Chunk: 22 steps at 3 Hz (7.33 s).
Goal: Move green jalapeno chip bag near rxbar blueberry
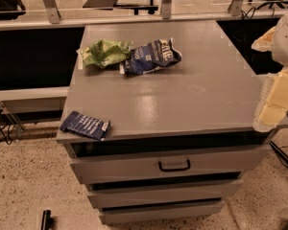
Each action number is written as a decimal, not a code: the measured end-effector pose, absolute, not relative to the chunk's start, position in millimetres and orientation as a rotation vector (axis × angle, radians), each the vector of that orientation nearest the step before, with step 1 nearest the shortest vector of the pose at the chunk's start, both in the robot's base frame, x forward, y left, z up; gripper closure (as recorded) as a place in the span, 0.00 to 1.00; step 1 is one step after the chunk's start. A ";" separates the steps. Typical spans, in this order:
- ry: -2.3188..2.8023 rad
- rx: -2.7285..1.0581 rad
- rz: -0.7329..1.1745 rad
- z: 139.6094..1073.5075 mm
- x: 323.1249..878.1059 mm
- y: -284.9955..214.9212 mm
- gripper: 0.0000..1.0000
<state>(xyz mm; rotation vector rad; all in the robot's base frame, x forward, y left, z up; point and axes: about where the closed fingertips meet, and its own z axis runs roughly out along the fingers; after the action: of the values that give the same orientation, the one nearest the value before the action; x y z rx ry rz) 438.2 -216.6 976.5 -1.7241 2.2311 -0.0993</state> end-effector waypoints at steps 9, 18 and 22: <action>1.623 -1.805 0.067 873.7 796.1 143.7 0.00; 1.566 -1.721 0.070 862.2 854.0 193.6 0.00; 1.573 -1.729 0.125 876.9 833.5 179.9 0.86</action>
Offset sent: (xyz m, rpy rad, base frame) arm 0.0344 0.0273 0.0065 -0.0031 -0.0698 0.0977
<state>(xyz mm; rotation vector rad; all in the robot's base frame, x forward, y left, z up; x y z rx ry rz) 833.5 179.9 876.9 -1.7291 1.5733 0.1252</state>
